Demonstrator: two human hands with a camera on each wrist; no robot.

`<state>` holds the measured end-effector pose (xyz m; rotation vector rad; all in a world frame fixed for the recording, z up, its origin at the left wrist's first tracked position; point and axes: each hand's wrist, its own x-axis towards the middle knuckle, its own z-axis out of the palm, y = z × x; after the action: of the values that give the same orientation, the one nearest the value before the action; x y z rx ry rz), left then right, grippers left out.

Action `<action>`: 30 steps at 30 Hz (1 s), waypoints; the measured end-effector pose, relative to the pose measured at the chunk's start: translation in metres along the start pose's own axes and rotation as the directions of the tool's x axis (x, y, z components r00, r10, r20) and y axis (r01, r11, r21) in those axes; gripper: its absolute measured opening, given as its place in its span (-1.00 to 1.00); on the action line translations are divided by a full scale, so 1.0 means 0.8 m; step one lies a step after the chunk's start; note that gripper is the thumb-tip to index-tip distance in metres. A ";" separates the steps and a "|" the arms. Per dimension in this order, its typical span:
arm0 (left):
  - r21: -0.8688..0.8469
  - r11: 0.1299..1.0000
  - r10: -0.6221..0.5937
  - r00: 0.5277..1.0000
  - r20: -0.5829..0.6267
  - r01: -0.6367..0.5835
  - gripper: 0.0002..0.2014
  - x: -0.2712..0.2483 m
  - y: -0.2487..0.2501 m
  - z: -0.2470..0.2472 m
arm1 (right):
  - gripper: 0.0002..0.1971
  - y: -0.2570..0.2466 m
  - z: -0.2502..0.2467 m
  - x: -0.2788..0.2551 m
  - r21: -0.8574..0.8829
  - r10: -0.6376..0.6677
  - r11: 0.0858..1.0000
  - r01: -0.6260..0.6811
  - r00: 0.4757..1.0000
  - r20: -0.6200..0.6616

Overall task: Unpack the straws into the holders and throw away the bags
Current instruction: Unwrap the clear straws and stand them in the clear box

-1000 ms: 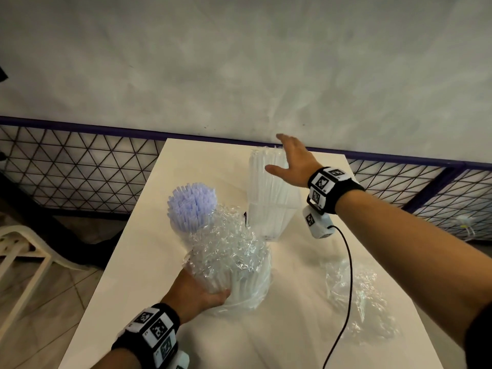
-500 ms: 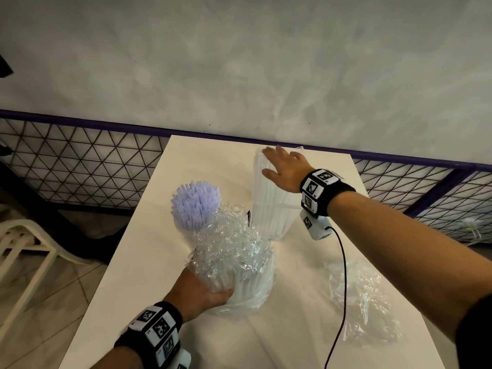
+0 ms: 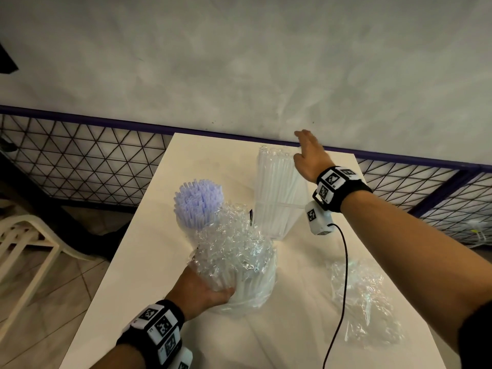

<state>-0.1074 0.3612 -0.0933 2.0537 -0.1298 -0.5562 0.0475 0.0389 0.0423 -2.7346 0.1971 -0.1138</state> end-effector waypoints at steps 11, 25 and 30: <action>-0.232 0.961 0.155 0.988 0.005 -0.149 -0.45 -0.009 0.027 -0.001 | -0.83 -0.001 -0.015 0.001 -0.001 -0.018 1.000 0.018 1.000 -0.016; -0.069 0.959 0.275 0.961 -0.028 -0.277 -0.55 -0.014 0.039 -0.002 | -0.68 -0.003 -0.018 0.003 -0.161 -0.069 0.982 0.102 0.978 0.198; -0.137 0.961 0.239 0.971 -0.020 -0.240 -0.48 -0.006 0.023 0.000 | -0.53 -0.009 -0.015 -0.012 -0.193 -0.005 0.979 0.063 0.958 0.285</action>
<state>-0.1091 0.3526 -0.0762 1.8710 -0.3250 -0.4000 0.0374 0.0423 0.0554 -2.9133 0.0832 0.3051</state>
